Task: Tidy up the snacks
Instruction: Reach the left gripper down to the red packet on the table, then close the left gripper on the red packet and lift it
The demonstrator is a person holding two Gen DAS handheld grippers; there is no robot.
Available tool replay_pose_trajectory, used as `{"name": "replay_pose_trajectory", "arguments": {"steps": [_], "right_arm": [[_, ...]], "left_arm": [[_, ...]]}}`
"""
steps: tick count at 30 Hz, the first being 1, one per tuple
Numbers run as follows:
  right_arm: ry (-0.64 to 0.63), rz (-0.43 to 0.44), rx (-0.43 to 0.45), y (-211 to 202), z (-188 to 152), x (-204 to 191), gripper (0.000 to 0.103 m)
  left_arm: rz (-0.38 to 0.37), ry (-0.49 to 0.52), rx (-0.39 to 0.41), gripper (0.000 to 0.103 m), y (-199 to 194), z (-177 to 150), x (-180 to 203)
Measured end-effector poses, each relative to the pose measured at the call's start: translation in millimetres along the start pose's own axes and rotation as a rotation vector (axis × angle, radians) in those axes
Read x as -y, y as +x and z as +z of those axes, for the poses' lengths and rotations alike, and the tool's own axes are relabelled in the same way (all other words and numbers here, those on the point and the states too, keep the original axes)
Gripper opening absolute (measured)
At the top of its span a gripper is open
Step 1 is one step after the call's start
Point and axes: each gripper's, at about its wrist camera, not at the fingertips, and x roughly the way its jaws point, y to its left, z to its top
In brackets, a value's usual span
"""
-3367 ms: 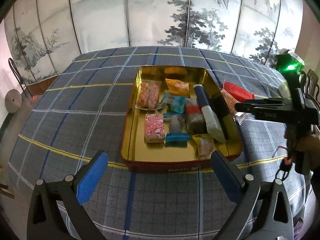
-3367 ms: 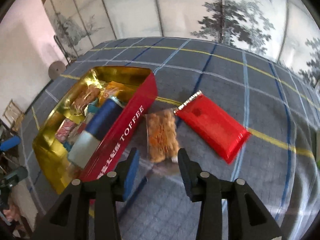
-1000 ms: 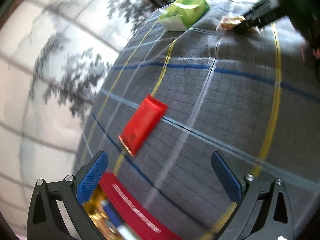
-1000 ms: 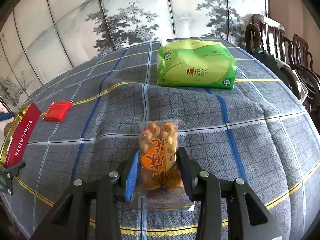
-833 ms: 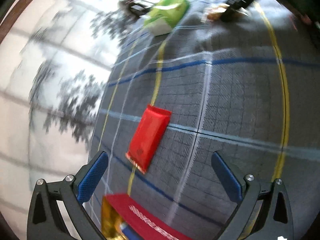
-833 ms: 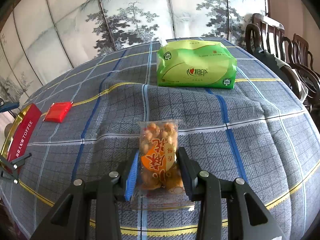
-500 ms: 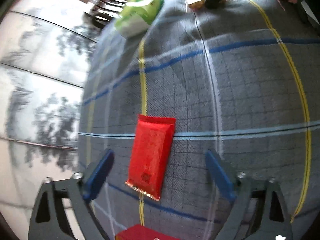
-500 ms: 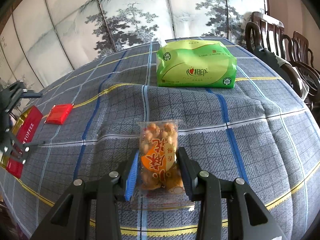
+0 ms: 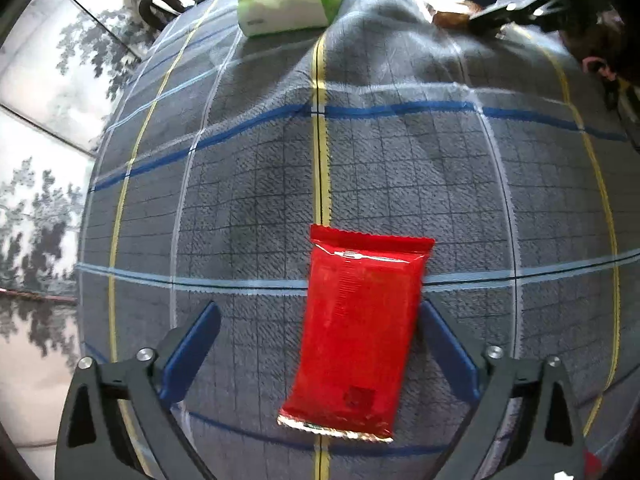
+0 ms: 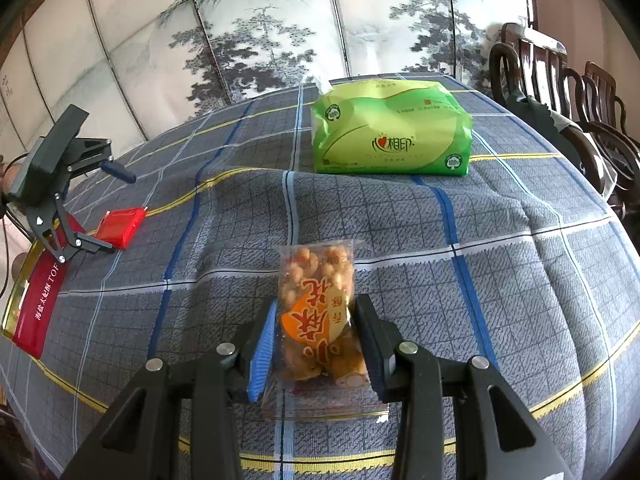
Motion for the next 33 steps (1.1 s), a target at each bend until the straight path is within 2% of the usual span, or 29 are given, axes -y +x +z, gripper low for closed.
{"name": "replay_pose_trajectory", "arguments": {"steps": [3, 6, 9, 12, 14, 15, 16, 17, 18, 20, 21, 24, 26, 27, 28, 29, 33], "right_arm": [[0.002, -0.002, 0.001, 0, 0, -1, 0.040], [0.003, 0.000, 0.001, 0, 0, -1, 0.042], [0.006, -0.002, 0.002, 0, 1, -1, 0.044], [0.006, 0.001, 0.002, 1, 1, -1, 0.046], [0.002, 0.006, 0.001, 1, 2, -3, 0.050], [-0.001, 0.006, 0.001, 2, 2, -3, 0.051], [-0.002, 0.005, 0.001, 1, 2, -4, 0.051], [-0.002, 0.005, 0.001, 2, 2, -4, 0.051], [0.000, 0.007, 0.001, 1, 2, -4, 0.051], [0.005, 0.013, 0.002, 1, 2, -2, 0.051], [0.007, 0.016, 0.002, 1, 2, -2, 0.051], [0.010, 0.020, 0.003, 2, 3, -1, 0.052], [0.011, 0.023, 0.003, 2, 3, 0, 0.052], [0.014, 0.026, 0.004, 1, 3, 0, 0.052], [0.017, 0.030, 0.005, 1, 2, 1, 0.052], [0.021, 0.035, 0.005, 1, 2, 2, 0.052], [0.033, 0.051, 0.008, 1, 2, 5, 0.052]], "left_arm": [[-0.053, -0.032, 0.024, 0.103, 3, -3, -11], [-0.122, -0.176, -0.050, 0.103, 12, -1, -23], [-0.061, -0.199, -0.050, 0.103, 9, -2, -17], [-0.046, -0.308, -0.084, 0.103, 9, -3, -14], [0.003, -0.301, -0.072, 0.101, 4, -3, -4], [0.026, -0.306, -0.072, 0.097, 2, -2, 1], [0.034, -0.311, -0.066, 0.085, -1, -1, 6], [0.036, -0.299, -0.053, 0.077, -5, 0, 12], [0.071, -0.252, -0.035, 0.066, -9, 2, 24], [0.104, -0.203, -0.040, 0.054, -13, 6, 35], [0.084, -0.205, -0.046, 0.042, -13, 6, 37], [0.061, -0.218, -0.063, 0.036, -14, 4, 38], [0.009, -0.313, -0.043, 0.032, -17, 8, 28], [-0.044, -0.382, -0.021, 0.023, -22, 5, 22], [-0.117, -0.450, 0.004, 0.003, -26, 3, 18], [-0.125, -0.462, 0.003, 0.002, -26, 3, 19], [-0.080, -0.449, -0.009, 0.009, -30, 4, 38]]}}
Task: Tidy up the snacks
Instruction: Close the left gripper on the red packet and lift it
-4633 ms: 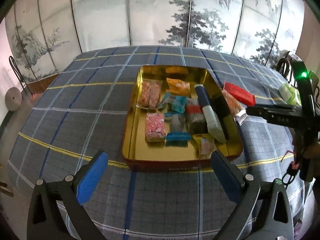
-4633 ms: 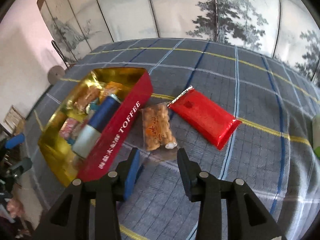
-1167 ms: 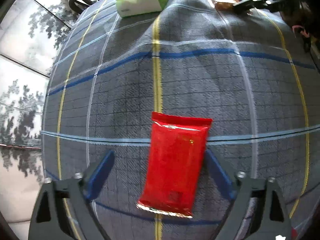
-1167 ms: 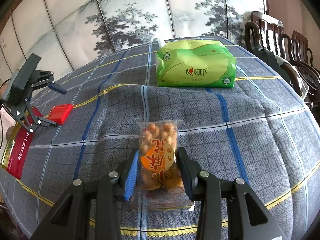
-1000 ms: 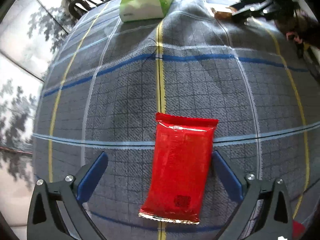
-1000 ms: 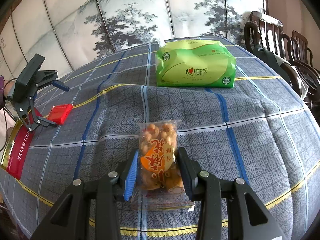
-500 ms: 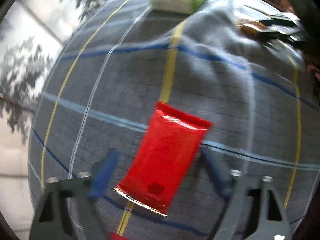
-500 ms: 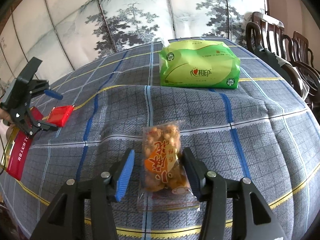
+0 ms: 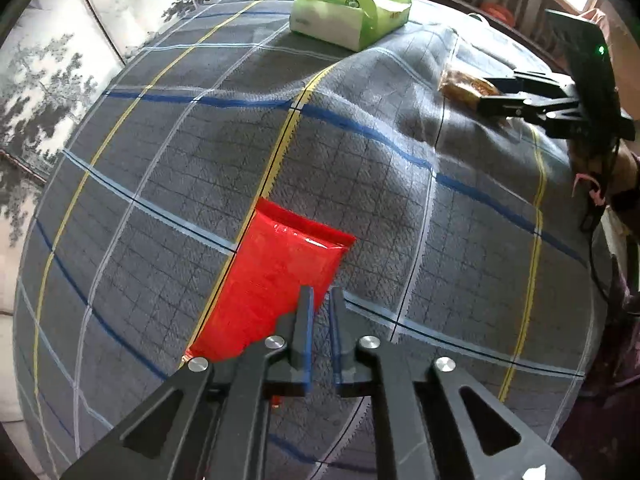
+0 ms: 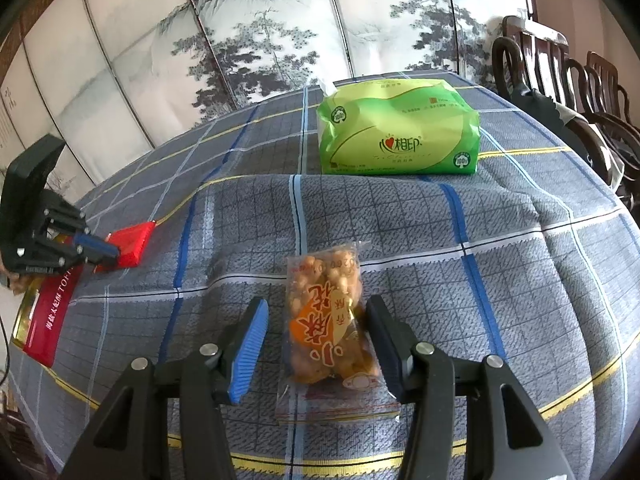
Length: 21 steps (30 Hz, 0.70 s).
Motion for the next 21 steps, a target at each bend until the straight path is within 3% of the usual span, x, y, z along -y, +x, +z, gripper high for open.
{"name": "replay_pose_trajectory", "arguments": {"steps": [2, 3, 4, 6, 8, 12, 14, 16, 19, 21], "right_arm": [[0.004, 0.006, 0.001, 0, 0, 1, 0.053], [0.006, 0.009, 0.001, 0, 0, 1, 0.053], [0.008, 0.012, 0.002, -1, 0, 2, 0.053], [0.012, 0.019, 0.002, -1, 0, 3, 0.053], [0.013, 0.022, 0.003, -2, 0, 5, 0.053], [0.014, 0.023, 0.003, -2, 0, 6, 0.053], [0.014, 0.023, 0.003, -2, 0, 6, 0.053], [0.014, 0.022, 0.003, -2, 1, 6, 0.053], [0.013, 0.022, 0.002, -2, 1, 6, 0.054], [0.014, 0.023, 0.003, -1, 1, 6, 0.056]], "left_arm": [[0.007, 0.043, 0.019, 0.012, -7, 0, 7], [0.019, 0.077, 0.021, 0.034, -11, 2, 11], [0.073, 0.124, 0.023, 0.071, -13, 5, 18], [0.122, 0.223, 0.050, 0.099, -16, 9, 25], [0.097, 0.284, 0.011, 0.099, -11, 10, 26], [0.126, 0.324, -0.074, 0.099, 16, 14, 12], [0.064, 0.295, -0.105, 0.096, 24, 12, -1], [-0.075, 0.245, -0.141, 0.083, 31, 12, -15], [-0.096, 0.229, -0.108, 0.077, 30, 11, -24], [-0.081, 0.134, -0.064, 0.068, 27, 9, -31]]}}
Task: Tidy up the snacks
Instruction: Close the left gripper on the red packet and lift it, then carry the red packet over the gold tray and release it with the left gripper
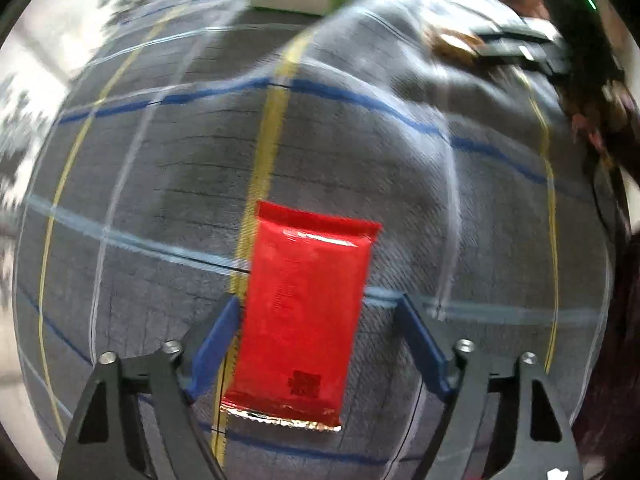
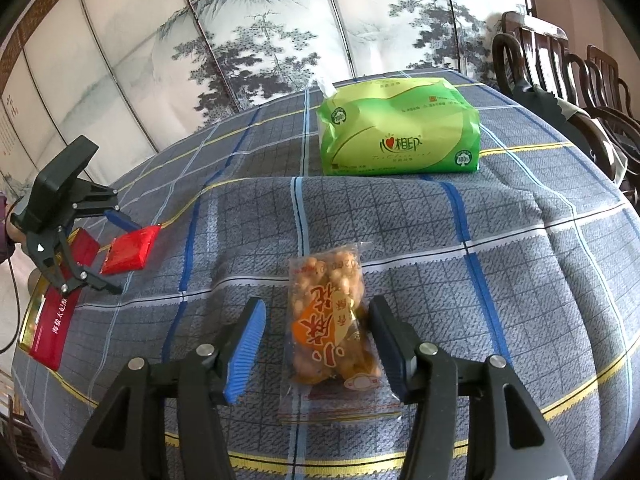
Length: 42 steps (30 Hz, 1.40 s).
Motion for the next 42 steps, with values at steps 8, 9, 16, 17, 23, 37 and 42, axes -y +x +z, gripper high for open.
{"name": "replay_pose_trajectory", "arguments": {"steps": [8, 9, 16, 17, 23, 37, 42], "right_arm": [[0.013, 0.003, 0.004, 1, 1, -1, 0.058], [0.015, 0.006, 0.004, 1, 1, -1, 0.058], [0.022, 0.015, 0.006, 0, 1, 1, 0.058], [0.025, 0.017, 0.006, 0, 1, 2, 0.058], [0.029, 0.023, 0.007, -1, 0, 3, 0.058], [0.025, -0.045, 0.005, 1, 2, 0, 0.037], [0.043, -0.030, 0.009, 0, 2, 4, 0.035]], "left_arm": [[0.065, -0.113, 0.062, 0.044, -13, -31, 36], [0.072, -0.098, 0.057, 0.044, -12, -30, 44], [0.099, -0.106, 0.035, 0.047, -14, -34, 63], [0.107, -0.098, 0.036, 0.047, -14, -32, 63], [0.063, -0.136, 0.045, 0.045, -15, -35, 60], [0.133, -0.649, 0.375, 0.042, -76, -69, 132], [0.109, -0.771, 0.495, 0.042, -104, -78, 145]]}}
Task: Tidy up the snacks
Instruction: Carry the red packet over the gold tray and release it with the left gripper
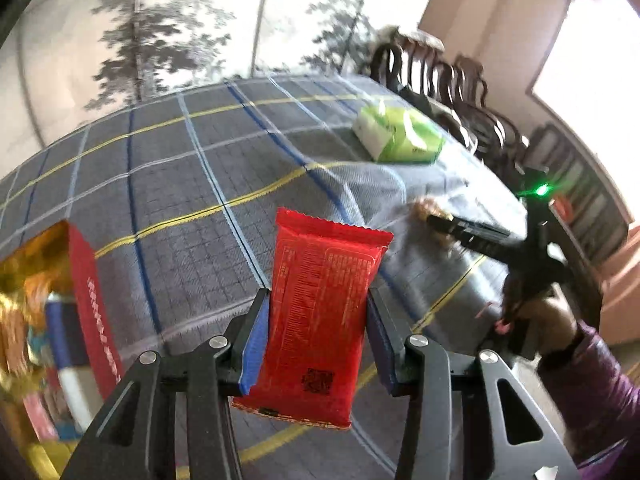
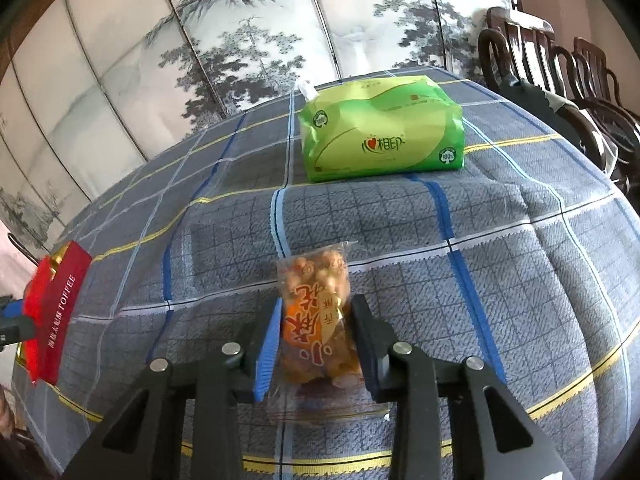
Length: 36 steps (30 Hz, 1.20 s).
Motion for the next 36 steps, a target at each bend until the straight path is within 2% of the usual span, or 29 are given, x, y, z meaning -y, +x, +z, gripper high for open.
{"name": "replay_pose_trajectory", "arguments": {"steps": [5, 15, 24, 36], "right_arm": [[-0.008, -0.008, -0.001, 0, 0, -1, 0.035], [-0.037, -0.044, -0.005, 2, -1, -10, 0.035], [-0.043, -0.053, -0.005, 2, -1, -12, 0.035], [-0.059, -0.073, -0.006, 4, -2, -16, 0.035]], "left_arm": [[-0.002, -0.067, 0.056, 0.042, -21, -6, -1], [0.057, -0.149, 0.137, 0.042, -79, -33, -21], [0.173, -0.246, 0.184, 0.042, -122, -61, -65], [0.276, -0.299, 0.203, 0.042, -124, -67, -116]]}}
